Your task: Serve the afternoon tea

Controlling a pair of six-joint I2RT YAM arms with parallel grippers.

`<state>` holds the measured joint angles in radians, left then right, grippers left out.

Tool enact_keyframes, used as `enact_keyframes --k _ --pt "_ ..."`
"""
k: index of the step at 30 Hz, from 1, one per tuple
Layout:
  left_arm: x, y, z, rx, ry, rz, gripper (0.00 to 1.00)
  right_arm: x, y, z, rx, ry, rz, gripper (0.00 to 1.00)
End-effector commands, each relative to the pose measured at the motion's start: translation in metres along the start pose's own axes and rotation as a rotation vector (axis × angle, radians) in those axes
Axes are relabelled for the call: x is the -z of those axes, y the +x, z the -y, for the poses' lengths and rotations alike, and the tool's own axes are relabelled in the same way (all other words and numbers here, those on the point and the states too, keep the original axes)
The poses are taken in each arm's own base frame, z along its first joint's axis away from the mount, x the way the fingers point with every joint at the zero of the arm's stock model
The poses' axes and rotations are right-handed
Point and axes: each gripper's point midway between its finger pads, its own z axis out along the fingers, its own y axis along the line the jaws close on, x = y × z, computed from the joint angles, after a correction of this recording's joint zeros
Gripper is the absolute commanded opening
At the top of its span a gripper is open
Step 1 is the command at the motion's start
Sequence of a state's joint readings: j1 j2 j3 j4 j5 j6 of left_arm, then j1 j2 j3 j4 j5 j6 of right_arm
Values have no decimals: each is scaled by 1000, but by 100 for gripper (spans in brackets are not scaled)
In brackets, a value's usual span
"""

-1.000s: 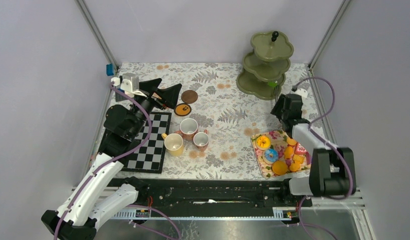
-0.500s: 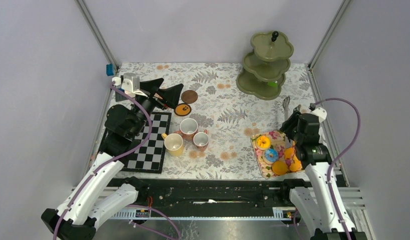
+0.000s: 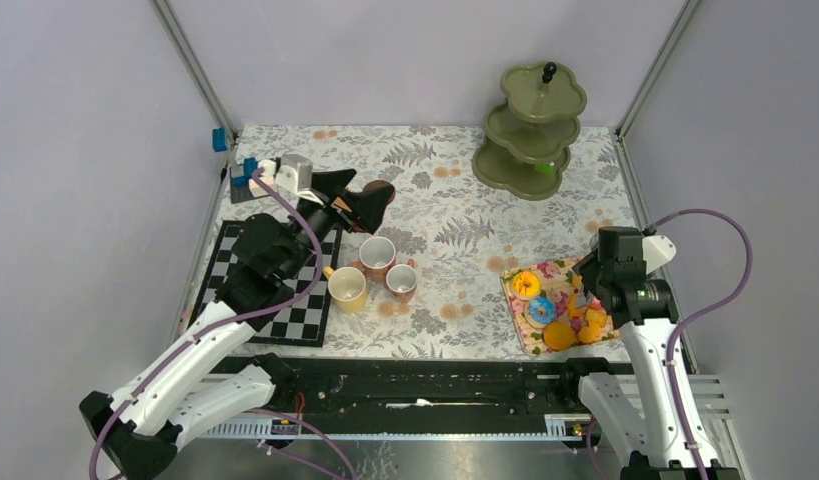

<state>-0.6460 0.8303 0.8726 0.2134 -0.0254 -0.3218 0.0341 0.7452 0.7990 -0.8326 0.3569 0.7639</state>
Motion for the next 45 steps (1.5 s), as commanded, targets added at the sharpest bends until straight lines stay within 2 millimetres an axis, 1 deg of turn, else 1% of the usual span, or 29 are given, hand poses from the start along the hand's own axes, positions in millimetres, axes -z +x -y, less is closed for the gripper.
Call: enact_keyframes --k 1,3,6,13,18,24,27,36,41,44,45 --pt "-7 12 4 -25 -10 -2 99 16 -16 15 -58 97 43 59" --pt "-7 18 9 -35 -3 -16 99 18 -17 15 -56 107 34 59" --pt "-6 22 15 -56 -2 -25 99 20 -21 9 -40 80 38 59" --pt "-2 34 34 -94 26 -53 99 17 -10 27 -41 183 2 60" --pt "0 43 41 -126 18 -67 99 10 -8 32 -23 226 -5 63" --pt "1 51 42 -135 1 -78 99 0 -10 23 -16 216 -5 63" --pt "0 55 43 -135 3 -87 99 -8 -5 18 -30 206 -20 63" --pt "0 54 41 -148 -3 -86 99 -29 3 12 -23 210 -45 61" --pt "-1 54 39 -159 -15 -84 99 -35 6 13 -28 219 -44 58" --pt "-1 54 39 -163 -16 -83 99 -36 8 14 -26 225 -47 54" --pt "-1 54 38 -163 -18 -83 99 -36 8 15 -25 225 -46 51"
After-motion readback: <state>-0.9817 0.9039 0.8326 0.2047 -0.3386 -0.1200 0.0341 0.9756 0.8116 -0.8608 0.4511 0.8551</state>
